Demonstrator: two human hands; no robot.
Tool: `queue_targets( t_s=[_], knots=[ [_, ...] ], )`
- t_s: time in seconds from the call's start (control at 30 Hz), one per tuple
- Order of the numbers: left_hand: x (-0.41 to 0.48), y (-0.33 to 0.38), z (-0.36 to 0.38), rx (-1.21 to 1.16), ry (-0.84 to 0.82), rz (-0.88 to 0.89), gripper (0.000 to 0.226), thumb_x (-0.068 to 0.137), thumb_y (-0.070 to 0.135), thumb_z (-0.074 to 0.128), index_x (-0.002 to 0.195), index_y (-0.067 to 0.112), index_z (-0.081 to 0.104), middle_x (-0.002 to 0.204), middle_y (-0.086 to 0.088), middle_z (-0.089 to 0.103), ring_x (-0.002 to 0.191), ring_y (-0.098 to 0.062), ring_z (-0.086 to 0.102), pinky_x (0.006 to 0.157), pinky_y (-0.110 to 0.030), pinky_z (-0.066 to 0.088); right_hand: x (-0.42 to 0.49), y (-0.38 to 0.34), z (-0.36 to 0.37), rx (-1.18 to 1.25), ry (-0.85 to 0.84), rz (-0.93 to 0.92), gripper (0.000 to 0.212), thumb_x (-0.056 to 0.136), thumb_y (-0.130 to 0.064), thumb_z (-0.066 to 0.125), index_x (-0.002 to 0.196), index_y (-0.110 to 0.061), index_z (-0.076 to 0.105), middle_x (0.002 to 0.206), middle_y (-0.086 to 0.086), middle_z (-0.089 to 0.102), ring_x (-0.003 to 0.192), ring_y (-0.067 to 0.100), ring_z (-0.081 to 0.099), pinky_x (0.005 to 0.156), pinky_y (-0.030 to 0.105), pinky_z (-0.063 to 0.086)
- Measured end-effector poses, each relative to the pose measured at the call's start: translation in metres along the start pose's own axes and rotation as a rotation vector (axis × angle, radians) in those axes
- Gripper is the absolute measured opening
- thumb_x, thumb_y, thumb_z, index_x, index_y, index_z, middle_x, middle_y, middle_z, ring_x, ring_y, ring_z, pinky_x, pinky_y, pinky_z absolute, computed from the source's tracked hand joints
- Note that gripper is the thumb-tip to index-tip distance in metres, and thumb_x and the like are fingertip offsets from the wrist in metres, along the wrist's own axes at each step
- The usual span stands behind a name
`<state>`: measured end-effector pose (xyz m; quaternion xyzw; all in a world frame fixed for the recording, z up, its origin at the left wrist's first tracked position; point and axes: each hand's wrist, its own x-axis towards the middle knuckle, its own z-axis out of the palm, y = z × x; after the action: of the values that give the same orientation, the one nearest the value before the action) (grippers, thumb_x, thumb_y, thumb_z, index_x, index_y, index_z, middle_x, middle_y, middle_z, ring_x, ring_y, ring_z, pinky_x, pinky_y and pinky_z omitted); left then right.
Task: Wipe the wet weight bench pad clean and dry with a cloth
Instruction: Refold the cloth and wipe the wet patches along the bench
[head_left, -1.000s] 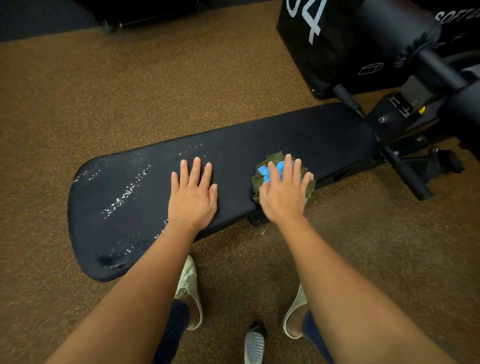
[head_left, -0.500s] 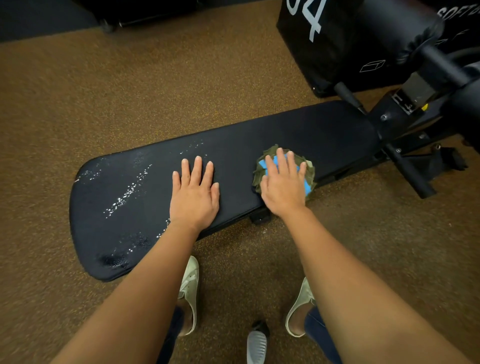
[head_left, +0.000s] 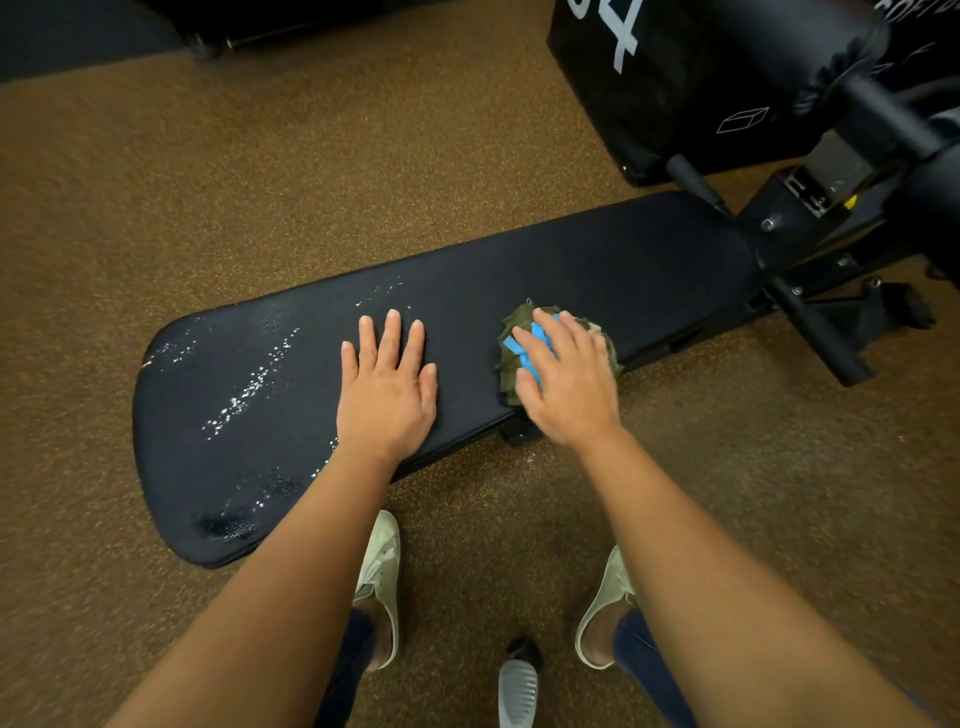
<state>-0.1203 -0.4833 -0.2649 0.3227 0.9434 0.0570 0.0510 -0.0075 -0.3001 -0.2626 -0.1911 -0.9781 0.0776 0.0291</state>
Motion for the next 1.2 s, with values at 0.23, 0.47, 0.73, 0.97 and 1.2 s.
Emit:
queue_targets(
  t_s=[0.23, 0.47, 0.73, 0.97, 1.2],
  knots=[
    [0.001, 0.001, 0.000, -0.008, -0.002, 0.000, 0.055, 0.102, 0.041, 0.020, 0.153, 0.020, 0.015, 0.161, -0.007, 0.008, 0.147, -0.034, -0.005, 0.117, -0.051, 0.001, 0.024, -0.012, 0.001, -0.015, 0.028, 0.290, 0.055, 0.086, -0.037, 0.040, 0.138, -0.019, 0.045, 0.148, 0.012, 0.035, 0.137, 0.037, 0.025, 0.110, 0.061, 0.015],
    [0.000, 0.000, 0.000, 0.003, -0.003, 0.005, 0.057, 0.100, 0.042, 0.013, 0.152, 0.020, 0.017, 0.161, -0.008, 0.010, 0.147, -0.035, -0.002, 0.117, -0.052, 0.003, -0.004, 0.012, 0.005, 0.035, 0.089, -0.063, 0.048, 0.085, -0.035, 0.043, 0.129, -0.022, 0.056, 0.135, 0.006, 0.050, 0.124, 0.030, 0.044, 0.105, 0.052, 0.030],
    [0.000, 0.000, 0.002, 0.010, 0.000, 0.003, 0.056, 0.101, 0.041, 0.017, 0.153, 0.020, 0.015, 0.161, -0.008, 0.009, 0.147, -0.034, -0.003, 0.118, -0.052, 0.003, -0.009, -0.059, 0.017, 0.061, 0.096, 0.347, 0.056, 0.087, -0.035, 0.039, 0.139, -0.016, 0.043, 0.151, 0.013, 0.032, 0.141, 0.036, 0.020, 0.111, 0.063, 0.008],
    [0.000, -0.001, 0.002, 0.006, -0.008, 0.009, 0.056, 0.101, 0.042, 0.016, 0.153, 0.020, 0.013, 0.161, -0.007, 0.007, 0.147, -0.033, -0.006, 0.118, -0.051, 0.001, -0.004, -0.069, 0.022, 0.310, 0.167, 0.674, 0.059, 0.095, -0.030, 0.041, 0.148, -0.011, 0.025, 0.156, 0.024, -0.007, 0.141, 0.048, -0.009, 0.110, 0.062, 0.016],
    [0.002, -0.002, 0.004, 0.029, -0.012, 0.005, 0.057, 0.101, 0.041, 0.014, 0.153, 0.020, 0.012, 0.161, -0.008, 0.005, 0.147, -0.033, -0.007, 0.117, -0.051, 0.001, -0.021, -0.149, 0.026, 0.611, 0.146, 0.804, 0.067, 0.098, -0.031, 0.039, 0.151, -0.011, 0.005, 0.149, 0.019, -0.034, 0.139, 0.045, -0.021, 0.115, 0.051, 0.006]
  ],
)
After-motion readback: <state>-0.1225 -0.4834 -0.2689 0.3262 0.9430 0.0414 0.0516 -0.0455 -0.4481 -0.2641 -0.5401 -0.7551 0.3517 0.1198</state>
